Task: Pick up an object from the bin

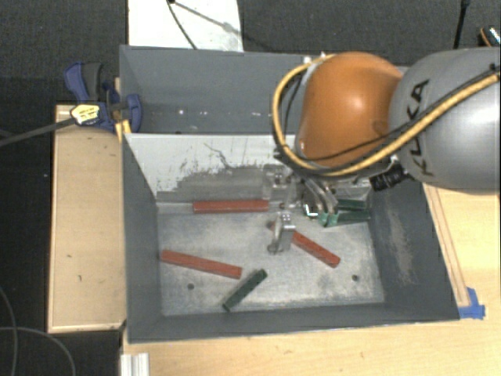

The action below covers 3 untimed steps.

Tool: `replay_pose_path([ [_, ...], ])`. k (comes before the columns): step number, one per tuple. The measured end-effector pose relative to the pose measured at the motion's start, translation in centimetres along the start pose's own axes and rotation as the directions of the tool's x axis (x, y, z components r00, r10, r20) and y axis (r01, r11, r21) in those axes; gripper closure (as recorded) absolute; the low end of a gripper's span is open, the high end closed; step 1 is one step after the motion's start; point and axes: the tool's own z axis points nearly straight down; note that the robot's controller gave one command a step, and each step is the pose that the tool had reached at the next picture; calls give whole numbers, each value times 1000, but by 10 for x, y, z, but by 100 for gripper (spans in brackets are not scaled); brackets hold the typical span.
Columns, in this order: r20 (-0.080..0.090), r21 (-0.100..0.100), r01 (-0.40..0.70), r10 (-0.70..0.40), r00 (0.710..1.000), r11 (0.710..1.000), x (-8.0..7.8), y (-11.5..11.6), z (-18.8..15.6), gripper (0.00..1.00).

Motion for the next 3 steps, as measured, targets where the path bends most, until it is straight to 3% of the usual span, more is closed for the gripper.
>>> replay_pose_path([
  [1,-1,1,159,-159,987,987,48,-8,161,0],
  [2,6,0,152,-152,988,988,45,-7,157,100],
  [3,16,0,129,-129,992,992,43,-8,2,100],
])
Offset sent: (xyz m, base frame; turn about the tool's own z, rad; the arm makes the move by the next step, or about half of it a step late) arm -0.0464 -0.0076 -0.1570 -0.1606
